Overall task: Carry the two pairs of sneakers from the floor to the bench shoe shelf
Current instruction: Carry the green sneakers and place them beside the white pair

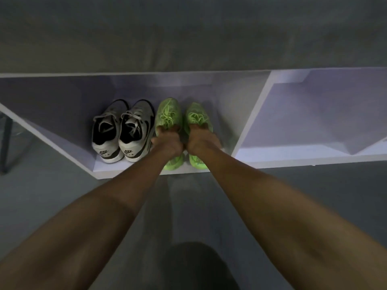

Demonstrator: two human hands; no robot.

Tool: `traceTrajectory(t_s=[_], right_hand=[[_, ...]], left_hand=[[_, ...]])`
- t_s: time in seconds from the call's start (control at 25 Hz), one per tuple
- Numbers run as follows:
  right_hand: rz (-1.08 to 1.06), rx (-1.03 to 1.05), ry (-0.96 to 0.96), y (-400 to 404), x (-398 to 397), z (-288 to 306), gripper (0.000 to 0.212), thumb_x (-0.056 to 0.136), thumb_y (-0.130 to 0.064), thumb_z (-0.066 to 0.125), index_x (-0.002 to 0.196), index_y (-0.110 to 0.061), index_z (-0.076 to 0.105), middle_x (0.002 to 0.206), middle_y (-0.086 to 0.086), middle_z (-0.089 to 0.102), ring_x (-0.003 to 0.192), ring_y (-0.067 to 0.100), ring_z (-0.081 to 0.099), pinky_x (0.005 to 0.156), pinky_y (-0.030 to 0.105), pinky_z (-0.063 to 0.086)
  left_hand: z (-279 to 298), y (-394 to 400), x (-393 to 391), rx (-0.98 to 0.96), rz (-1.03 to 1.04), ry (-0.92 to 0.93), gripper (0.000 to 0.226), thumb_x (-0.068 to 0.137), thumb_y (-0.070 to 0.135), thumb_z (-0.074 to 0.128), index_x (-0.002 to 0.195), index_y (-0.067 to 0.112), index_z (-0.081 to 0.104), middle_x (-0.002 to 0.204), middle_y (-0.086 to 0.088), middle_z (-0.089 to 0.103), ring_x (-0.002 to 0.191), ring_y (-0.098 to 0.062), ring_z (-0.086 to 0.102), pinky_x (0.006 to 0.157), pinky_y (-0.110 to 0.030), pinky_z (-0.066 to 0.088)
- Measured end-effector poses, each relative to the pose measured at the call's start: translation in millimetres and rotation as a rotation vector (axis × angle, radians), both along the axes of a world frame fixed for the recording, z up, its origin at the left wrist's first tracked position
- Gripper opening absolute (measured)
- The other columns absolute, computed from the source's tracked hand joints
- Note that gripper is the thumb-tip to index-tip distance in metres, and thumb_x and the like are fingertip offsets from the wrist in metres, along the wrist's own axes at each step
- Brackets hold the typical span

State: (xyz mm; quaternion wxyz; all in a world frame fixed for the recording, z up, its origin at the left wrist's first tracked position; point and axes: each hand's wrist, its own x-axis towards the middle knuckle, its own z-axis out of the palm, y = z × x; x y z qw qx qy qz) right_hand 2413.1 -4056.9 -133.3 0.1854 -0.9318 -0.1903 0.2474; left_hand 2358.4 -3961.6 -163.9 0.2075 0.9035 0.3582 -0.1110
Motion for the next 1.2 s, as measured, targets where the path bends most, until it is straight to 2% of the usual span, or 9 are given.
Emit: traceTrajectory(t_s=[0.12, 0.24, 0.36, 0.6, 0.72, 0.84, 0.96, 1.08, 1.2], right_hand=[[0.120, -0.061, -0.043, 12.9, 16.5, -5.7, 0.066, 0.104, -0.046, 0.047, 0.160, -0.022, 0.022, 0.163, 0.016, 0.025, 0.144, 0.044, 0.033, 0.111, 0.056, 0.038], [0.123, -0.056, -0.085, 25.0, 28.2, -6.2, 0.059, 0.103, -0.041, 0.051, 0.156, -0.023, 0.033, 0.161, 0.015, 0.030, 0.144, 0.043, 0.035, 0.112, 0.055, 0.038], [0.116, -0.054, -0.102, 31.6, 33.4, -16.0, 0.056, 0.103, -0.038, 0.051, 0.155, -0.022, 0.036, 0.160, 0.015, 0.030, 0.142, 0.045, 0.035, 0.110, 0.055, 0.039], [-0.039, 0.031, -0.053, 36.3, 44.7, -39.9, 0.058, 0.106, -0.049, 0.037, 0.156, -0.020, 0.029, 0.153, 0.013, 0.041, 0.136, 0.038, 0.043, 0.104, 0.046, 0.038], [0.036, 0.015, -0.063, 36.2, 46.0, -44.9, 0.063, 0.103, -0.054, 0.039, 0.157, -0.023, 0.028, 0.155, 0.012, 0.037, 0.136, 0.041, 0.041, 0.103, 0.046, 0.039], [0.027, 0.017, -0.048, 35.8, 50.2, -47.0, 0.069, 0.103, -0.059, 0.034, 0.160, -0.024, 0.021, 0.157, 0.015, 0.035, 0.138, 0.040, 0.040, 0.107, 0.046, 0.036], [0.184, 0.015, -0.093, 34.5, 47.9, -44.5, 0.061, 0.099, -0.057, 0.045, 0.155, -0.033, 0.032, 0.163, 0.013, 0.025, 0.139, 0.047, 0.036, 0.108, 0.049, 0.035], [0.326, 0.009, -0.127, 32.0, 47.5, -42.3, 0.061, 0.092, -0.051, 0.063, 0.148, -0.040, 0.041, 0.166, 0.012, 0.017, 0.139, 0.044, 0.039, 0.110, 0.051, 0.036], [0.376, -0.022, -0.139, 30.7, 47.6, -46.2, 0.063, 0.093, -0.047, 0.061, 0.151, -0.040, 0.038, 0.167, 0.010, 0.019, 0.145, 0.038, 0.035, 0.110, 0.050, 0.037]], left_hand=[[-6.9, 17.8, 21.3, 0.039, -0.002, 0.014, 0.062, 0.097, 0.029, 0.053, 0.154, 0.031, 0.032, 0.161, -0.014, 0.027, 0.145, -0.044, 0.022, 0.113, -0.049, 0.036], [-11.4, 28.5, 33.7, 0.022, -0.012, -0.011, 0.060, 0.097, 0.029, 0.057, 0.154, 0.029, 0.036, 0.161, -0.013, 0.030, 0.148, -0.043, 0.020, 0.116, -0.051, 0.032], [-19.7, 35.1, 37.9, 0.023, 0.005, -0.043, 0.060, 0.095, 0.027, 0.060, 0.151, 0.028, 0.040, 0.158, -0.015, 0.036, 0.147, -0.042, 0.021, 0.112, -0.052, 0.037], [-28.9, 37.3, 58.6, 0.034, 0.115, 0.027, 0.060, 0.092, 0.030, 0.063, 0.147, 0.038, 0.042, 0.157, -0.014, 0.032, 0.146, -0.044, 0.023, 0.094, -0.054, 0.043], [-29.7, 35.4, 63.1, 0.046, 0.094, 0.095, 0.061, 0.091, 0.026, 0.061, 0.148, 0.036, 0.040, 0.158, -0.013, 0.030, 0.143, -0.045, 0.024, 0.081, -0.049, 0.037], [-31.2, 36.0, 62.7, 0.069, 0.055, 0.125, 0.064, 0.092, 0.024, 0.059, 0.150, 0.032, 0.035, 0.160, -0.016, 0.028, 0.145, -0.043, 0.019, 0.091, -0.052, 0.038], [-31.5, 38.2, 61.3, 0.084, -0.028, 0.131, 0.064, 0.093, 0.022, 0.057, 0.152, 0.027, 0.033, 0.159, -0.013, 0.033, 0.148, -0.043, 0.018, 0.104, -0.056, 0.033], [-29.3, 38.7, 60.8, 0.087, -0.064, 0.122, 0.054, 0.097, 0.023, 0.049, 0.150, 0.024, 0.037, 0.155, -0.011, 0.040, 0.146, -0.043, 0.023, 0.108, -0.057, 0.031], [-28.7, 35.8, 57.3, 0.085, -0.052, 0.107, 0.050, 0.099, 0.024, 0.045, 0.149, 0.025, 0.038, 0.156, -0.011, 0.039, 0.149, -0.042, 0.018, 0.109, -0.057, 0.030]])
